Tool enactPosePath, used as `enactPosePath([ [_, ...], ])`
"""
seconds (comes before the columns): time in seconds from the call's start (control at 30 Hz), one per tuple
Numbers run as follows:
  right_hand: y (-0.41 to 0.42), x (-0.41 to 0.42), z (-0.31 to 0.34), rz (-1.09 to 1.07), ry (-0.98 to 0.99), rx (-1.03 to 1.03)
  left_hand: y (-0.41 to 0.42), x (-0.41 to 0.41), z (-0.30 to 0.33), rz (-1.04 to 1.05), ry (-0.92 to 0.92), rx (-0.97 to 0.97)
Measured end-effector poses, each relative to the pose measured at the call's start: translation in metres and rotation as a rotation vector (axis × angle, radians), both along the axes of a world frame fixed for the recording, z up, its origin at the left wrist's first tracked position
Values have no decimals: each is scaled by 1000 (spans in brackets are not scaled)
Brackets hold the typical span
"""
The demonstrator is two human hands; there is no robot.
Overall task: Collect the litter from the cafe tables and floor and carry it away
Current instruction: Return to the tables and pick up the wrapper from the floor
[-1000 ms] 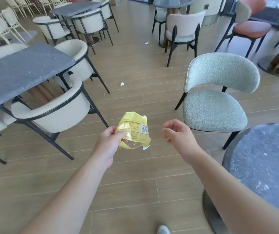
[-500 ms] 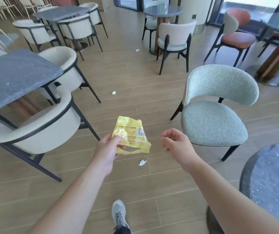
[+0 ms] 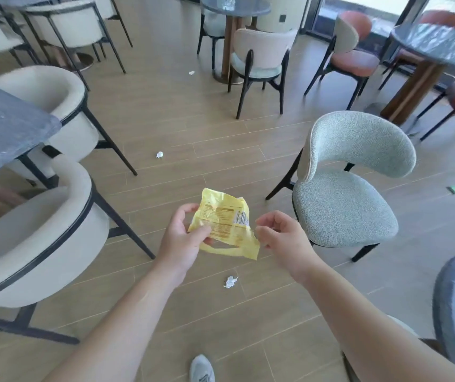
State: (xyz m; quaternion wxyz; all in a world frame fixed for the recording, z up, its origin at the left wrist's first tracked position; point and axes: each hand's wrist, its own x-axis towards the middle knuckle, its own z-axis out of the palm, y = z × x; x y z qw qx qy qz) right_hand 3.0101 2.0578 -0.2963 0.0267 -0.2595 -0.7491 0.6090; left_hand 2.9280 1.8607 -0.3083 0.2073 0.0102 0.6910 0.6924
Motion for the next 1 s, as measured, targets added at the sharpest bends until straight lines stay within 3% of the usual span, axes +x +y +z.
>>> enactPosePath([
  [0.2, -10, -31, -5, -16, -24, 11, -5, -34, -8, 47, 42, -16],
  [0.6, 17, -59, -42, -31, -61, -58, 18, -65, -44, 53, 0, -287],
  [1.0, 87, -99, -135, 107, -220, -141, 71, -97, -109, 222, -89, -216],
])
